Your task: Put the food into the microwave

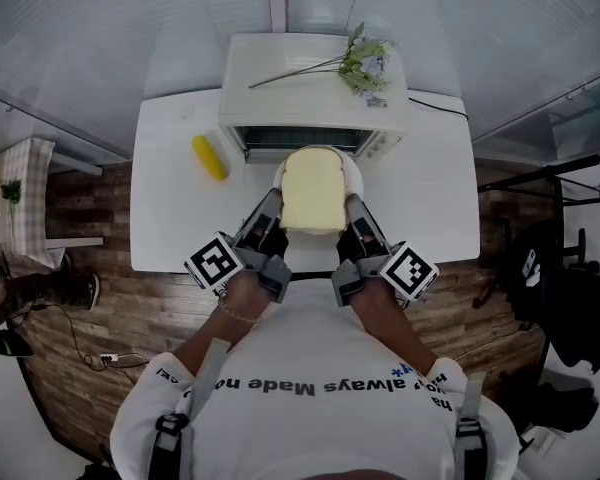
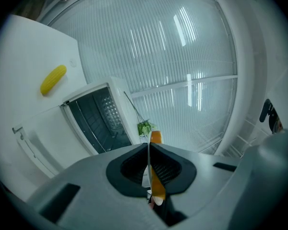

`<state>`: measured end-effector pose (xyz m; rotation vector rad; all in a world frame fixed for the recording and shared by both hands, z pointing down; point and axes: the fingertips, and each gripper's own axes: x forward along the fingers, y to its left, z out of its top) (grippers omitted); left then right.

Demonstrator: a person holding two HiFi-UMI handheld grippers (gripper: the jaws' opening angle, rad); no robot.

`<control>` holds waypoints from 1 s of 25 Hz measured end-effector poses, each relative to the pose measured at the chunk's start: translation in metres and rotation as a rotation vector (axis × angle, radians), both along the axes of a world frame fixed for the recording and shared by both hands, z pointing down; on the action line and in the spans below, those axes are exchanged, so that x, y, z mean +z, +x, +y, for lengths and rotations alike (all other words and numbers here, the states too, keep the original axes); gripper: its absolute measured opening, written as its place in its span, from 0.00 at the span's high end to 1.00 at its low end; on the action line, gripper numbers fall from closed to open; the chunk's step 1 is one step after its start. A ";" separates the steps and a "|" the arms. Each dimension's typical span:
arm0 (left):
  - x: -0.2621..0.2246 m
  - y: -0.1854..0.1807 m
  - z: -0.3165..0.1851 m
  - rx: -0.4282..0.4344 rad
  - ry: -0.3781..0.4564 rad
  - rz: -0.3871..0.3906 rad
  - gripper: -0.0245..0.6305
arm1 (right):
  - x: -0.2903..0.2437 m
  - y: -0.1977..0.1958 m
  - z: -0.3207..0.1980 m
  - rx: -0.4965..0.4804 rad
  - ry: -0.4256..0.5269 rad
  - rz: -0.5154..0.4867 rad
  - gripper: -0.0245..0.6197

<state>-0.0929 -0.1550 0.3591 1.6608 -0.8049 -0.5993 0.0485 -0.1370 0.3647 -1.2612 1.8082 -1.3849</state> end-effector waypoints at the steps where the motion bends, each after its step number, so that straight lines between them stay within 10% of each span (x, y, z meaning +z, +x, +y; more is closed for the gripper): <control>1: -0.002 0.007 -0.001 -0.004 0.000 0.009 0.94 | 0.000 0.006 -0.001 0.000 -0.003 -0.001 0.92; 25: 0.053 0.019 -0.012 -0.004 -0.083 -0.026 0.94 | 0.053 0.022 -0.017 -0.031 -0.091 0.006 0.92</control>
